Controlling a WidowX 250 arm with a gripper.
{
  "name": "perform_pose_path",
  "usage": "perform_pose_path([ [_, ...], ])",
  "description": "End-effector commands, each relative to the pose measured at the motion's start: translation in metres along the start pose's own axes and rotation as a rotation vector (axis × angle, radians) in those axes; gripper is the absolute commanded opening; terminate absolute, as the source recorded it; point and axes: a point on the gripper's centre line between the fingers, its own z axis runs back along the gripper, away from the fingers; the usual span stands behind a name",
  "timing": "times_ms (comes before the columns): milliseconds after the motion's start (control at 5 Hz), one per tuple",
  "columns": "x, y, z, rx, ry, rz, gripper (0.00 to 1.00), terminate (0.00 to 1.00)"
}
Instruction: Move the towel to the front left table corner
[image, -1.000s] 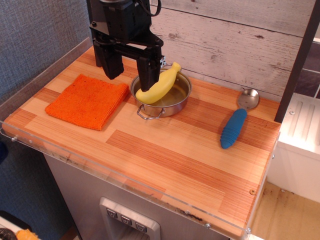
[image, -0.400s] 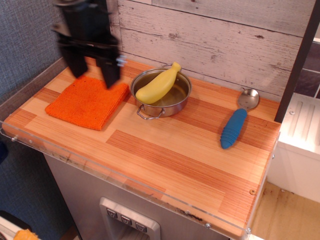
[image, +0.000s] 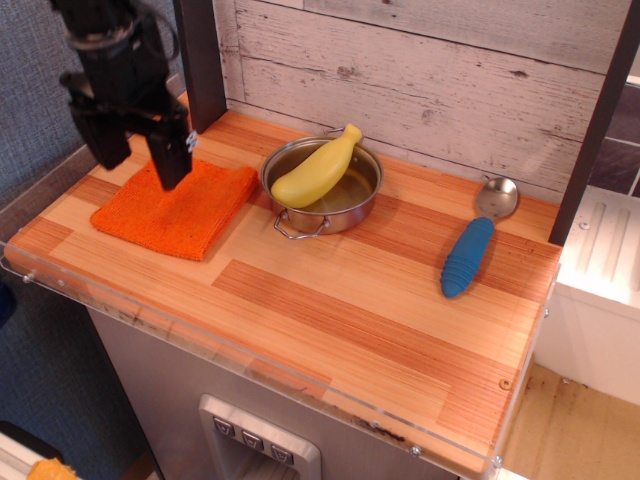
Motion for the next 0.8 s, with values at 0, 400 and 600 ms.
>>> perform_pose_path([
  [0, 0.031, 0.022, -0.017, 0.028, -0.017, 0.035, 1.00, 0.00],
  [400, 0.031, 0.029, -0.037, 0.011, -0.011, 0.037, 1.00, 0.00],
  [600, 0.027, 0.026, -0.049, 0.005, 0.008, 0.034, 1.00, 0.00],
])
